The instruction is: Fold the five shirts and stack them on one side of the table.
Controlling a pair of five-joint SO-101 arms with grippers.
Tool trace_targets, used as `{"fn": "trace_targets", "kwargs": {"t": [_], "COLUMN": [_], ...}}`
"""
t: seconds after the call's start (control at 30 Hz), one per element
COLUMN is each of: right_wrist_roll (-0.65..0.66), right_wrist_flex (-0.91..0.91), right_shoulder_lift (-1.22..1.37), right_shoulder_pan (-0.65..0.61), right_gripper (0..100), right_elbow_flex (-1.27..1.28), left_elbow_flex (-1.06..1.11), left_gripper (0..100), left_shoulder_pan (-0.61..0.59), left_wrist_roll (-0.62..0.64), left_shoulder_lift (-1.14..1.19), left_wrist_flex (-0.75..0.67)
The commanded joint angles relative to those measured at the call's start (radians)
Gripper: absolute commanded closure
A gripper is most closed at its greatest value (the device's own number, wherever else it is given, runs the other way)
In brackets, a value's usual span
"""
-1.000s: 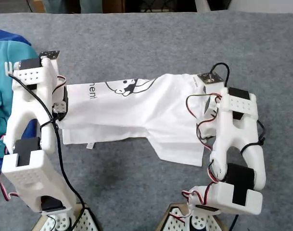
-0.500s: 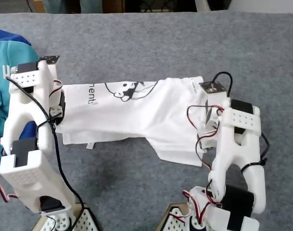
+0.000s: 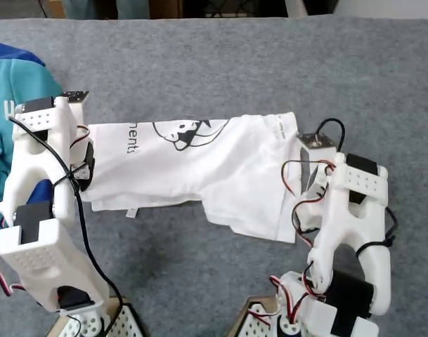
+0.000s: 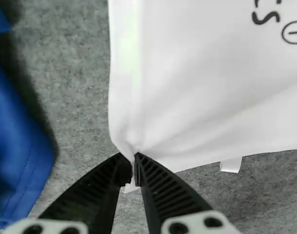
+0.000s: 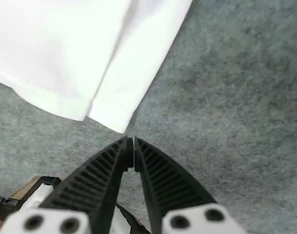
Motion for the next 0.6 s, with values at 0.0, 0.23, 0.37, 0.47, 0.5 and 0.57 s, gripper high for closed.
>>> {"fn": "trace_targets", "kwargs": {"t": [0.0,0.23,0.37,0.47,0.5,0.57], "right_wrist_roll": [0.002,-0.143,-0.144,-0.14,-0.14,-0.14], "right_wrist_flex": [-0.006,-0.023,-0.043,-0.094,-0.118,-0.164], "right_shoulder_lift": [-0.041,-0.035,-0.033,-0.033,-0.033,-0.033], "right_shoulder_pan": [-0.046,-0.256,-0.278,-0.278,-0.279,-0.279], "right_gripper": [98.4,94.7,85.3,87.4,87.9,88.1], "right_elbow_flex": [-0.01,-0.013,-0.002,0.031,0.05,0.082], "left_elbow_flex": [-0.005,-0.004,-0.004,-0.002,-0.002,-0.002], "left_gripper": [97,97,97,97,97,97], "left_shoulder_pan": [0.012,0.012,0.012,0.012,0.012,0.012], "left_wrist_roll": [-0.009,-0.011,-0.011,-0.011,-0.011,-0.011], "left_shoulder_lift": [-0.006,-0.006,-0.006,-0.006,-0.006,-0.006], "left_wrist_flex": [-0.008,-0.008,-0.008,-0.008,-0.008,-0.008]}}
